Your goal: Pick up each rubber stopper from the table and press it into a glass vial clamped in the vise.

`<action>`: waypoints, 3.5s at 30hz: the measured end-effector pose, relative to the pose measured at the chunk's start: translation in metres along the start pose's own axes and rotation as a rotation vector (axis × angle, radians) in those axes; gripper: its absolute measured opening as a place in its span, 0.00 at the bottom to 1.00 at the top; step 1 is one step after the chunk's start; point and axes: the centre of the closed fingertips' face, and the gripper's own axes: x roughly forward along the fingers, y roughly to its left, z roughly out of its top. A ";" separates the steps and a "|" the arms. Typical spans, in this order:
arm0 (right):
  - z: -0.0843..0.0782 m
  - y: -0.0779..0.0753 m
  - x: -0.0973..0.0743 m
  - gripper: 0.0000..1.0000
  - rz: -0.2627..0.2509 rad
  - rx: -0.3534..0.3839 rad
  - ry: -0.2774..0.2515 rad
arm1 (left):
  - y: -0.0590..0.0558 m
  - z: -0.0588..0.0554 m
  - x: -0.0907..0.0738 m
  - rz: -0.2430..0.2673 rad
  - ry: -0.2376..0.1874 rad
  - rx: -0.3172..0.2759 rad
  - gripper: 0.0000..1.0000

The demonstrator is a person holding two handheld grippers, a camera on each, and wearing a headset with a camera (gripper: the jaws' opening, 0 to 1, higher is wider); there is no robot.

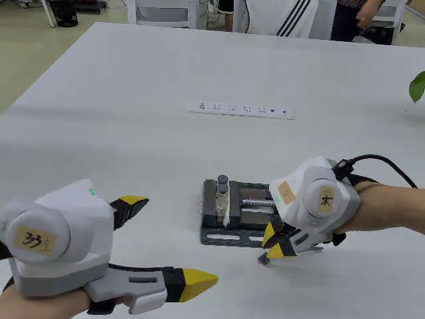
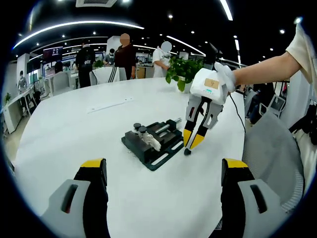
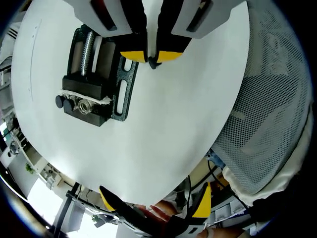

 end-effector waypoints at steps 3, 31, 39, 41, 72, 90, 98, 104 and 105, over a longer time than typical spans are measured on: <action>-0.001 0.002 0.001 0.01 0.011 -0.002 0.005 | 0.000 -0.001 -0.001 0.001 0.001 -0.002 0.95; -0.001 0.000 0.006 0.00 -0.026 0.070 0.005 | -0.012 -0.002 0.003 -0.005 -0.018 -0.044 0.95; 0.013 -0.009 -0.006 0.00 -0.117 0.089 -0.048 | -0.013 -0.001 0.001 0.001 -0.025 -0.053 0.93; 0.018 -0.010 -0.011 0.00 -0.132 0.092 -0.060 | -0.015 0.001 0.000 0.001 -0.025 -0.058 0.93; 0.068 -0.005 -0.060 0.00 -0.302 0.042 -0.199 | -0.029 0.004 0.037 -0.106 -0.045 -0.304 0.53; 0.091 -0.002 -0.064 0.00 -0.332 0.023 -0.268 | -0.037 0.005 0.040 -0.215 -0.069 -0.487 0.16; 0.096 0.001 -0.064 0.00 -0.328 0.019 -0.282 | -0.039 0.007 0.039 -0.233 -0.088 -0.536 0.10; 0.099 0.001 -0.066 0.00 -0.332 0.022 -0.296 | -0.043 0.009 0.038 -0.234 -0.093 -0.556 0.07; 0.099 0.001 -0.067 0.00 -0.331 0.023 -0.297 | -0.043 0.009 0.037 -0.234 -0.094 -0.561 0.07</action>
